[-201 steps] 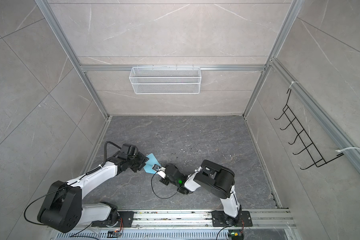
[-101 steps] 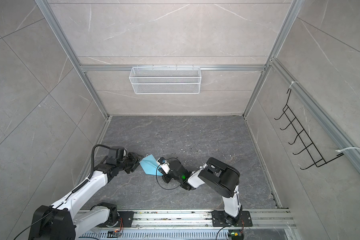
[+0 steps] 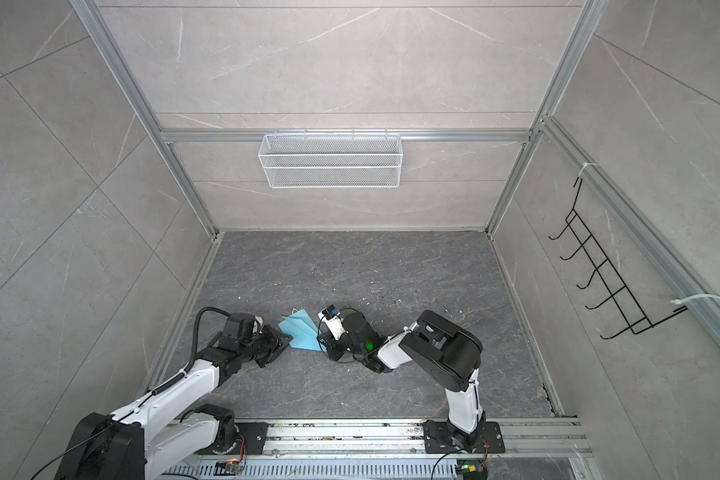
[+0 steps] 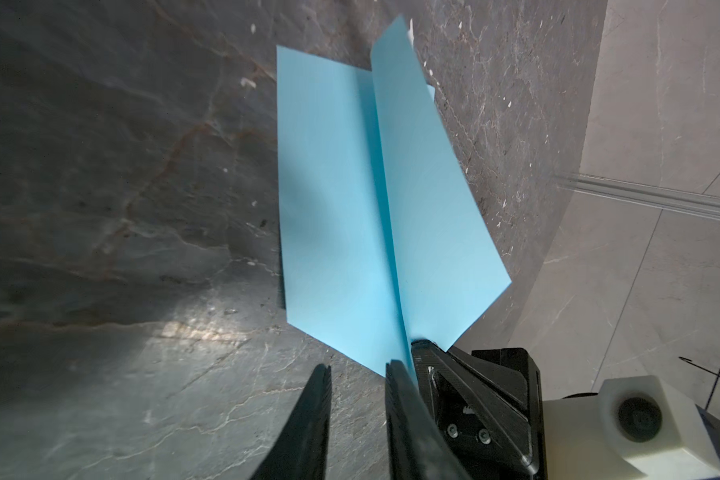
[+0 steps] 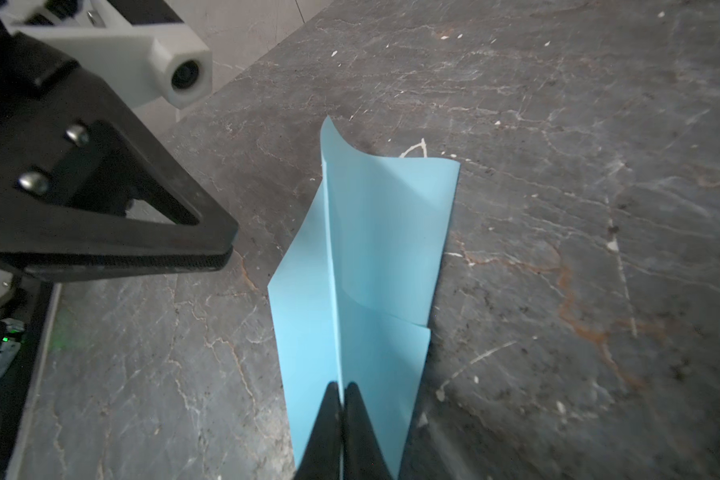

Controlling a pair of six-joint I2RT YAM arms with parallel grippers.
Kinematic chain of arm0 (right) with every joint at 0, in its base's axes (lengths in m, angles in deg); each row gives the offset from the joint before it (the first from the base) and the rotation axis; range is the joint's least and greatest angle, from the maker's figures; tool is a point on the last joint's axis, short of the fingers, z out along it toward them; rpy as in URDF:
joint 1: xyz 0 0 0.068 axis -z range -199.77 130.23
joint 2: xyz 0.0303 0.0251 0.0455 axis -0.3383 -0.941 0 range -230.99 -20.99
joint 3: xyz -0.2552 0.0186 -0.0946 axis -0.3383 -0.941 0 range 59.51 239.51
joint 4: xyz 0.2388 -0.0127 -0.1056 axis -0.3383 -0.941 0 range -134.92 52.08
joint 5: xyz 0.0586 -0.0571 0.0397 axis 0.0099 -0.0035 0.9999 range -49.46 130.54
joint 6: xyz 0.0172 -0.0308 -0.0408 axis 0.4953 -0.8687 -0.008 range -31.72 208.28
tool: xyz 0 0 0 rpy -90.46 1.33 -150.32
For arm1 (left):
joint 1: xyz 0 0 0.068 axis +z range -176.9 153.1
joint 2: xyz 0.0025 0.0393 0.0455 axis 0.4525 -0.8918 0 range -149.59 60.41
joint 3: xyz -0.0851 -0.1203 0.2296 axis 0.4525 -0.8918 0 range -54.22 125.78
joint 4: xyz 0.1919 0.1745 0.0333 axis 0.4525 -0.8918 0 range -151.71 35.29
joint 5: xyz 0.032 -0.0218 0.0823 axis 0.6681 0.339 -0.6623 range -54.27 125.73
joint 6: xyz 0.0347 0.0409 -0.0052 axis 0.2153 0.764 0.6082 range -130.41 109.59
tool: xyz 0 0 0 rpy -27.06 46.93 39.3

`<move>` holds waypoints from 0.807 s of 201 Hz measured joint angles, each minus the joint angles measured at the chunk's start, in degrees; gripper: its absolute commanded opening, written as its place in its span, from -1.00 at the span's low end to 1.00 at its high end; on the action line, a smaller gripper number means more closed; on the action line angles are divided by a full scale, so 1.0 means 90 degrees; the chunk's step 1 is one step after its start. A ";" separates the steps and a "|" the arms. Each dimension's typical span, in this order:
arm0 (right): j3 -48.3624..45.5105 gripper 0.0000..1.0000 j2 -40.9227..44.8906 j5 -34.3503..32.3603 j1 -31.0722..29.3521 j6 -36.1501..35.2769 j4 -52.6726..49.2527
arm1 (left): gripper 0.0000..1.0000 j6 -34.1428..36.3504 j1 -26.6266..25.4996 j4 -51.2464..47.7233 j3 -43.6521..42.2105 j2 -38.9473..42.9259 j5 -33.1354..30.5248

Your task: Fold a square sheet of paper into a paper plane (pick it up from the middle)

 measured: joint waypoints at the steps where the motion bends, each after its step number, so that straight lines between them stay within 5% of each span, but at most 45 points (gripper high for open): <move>1: 0.0002 -0.81 0.0002 0.0007 0.0002 0.0005 0.0002 | -0.54 -0.0002 -0.0007 0.0022 0.0000 -0.0022 -0.0002; 162: 0.0211 -0.61 -0.0131 0.0374 0.0083 0.0187 -0.0571 | -0.76 -0.0068 -0.0408 0.0833 0.0347 -0.1804 -0.0002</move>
